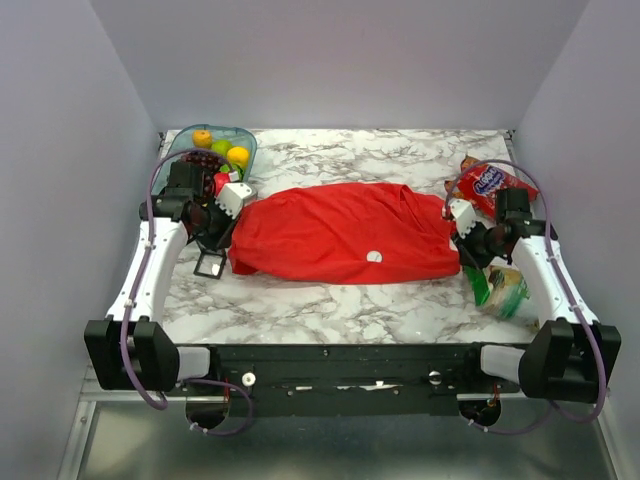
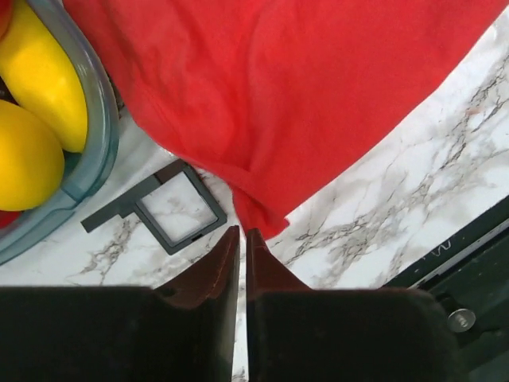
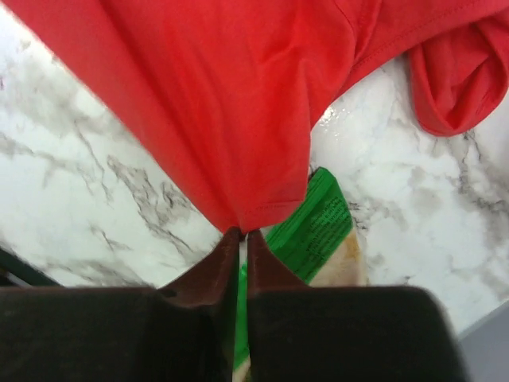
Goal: Remove the brooch from the garment
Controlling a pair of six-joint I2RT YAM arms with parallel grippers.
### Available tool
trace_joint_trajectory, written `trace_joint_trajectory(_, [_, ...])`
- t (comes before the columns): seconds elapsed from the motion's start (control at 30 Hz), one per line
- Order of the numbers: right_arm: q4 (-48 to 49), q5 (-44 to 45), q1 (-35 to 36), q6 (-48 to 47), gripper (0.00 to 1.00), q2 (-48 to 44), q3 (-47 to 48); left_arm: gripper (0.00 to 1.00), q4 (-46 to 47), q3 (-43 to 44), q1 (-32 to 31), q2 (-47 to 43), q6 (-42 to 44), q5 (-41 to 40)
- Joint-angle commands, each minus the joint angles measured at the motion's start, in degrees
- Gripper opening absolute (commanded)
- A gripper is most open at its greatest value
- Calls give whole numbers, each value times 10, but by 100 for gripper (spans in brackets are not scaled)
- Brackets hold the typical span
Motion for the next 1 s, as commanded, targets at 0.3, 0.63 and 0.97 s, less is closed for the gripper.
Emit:
trace_joint_trajectory(0.3, [-39,-142,60,-24,39,172,233,36,53,86,-64,84,-21,88])
trace_joint_trajectory(0.63, [-12,-142,197,6,28,350,326,35,132,131,-119,274,-218,132])
trace_joint_trajectory(0.97, [-53,-123,247,70,28,461,392,34,152,170,-120,365,-320,166])
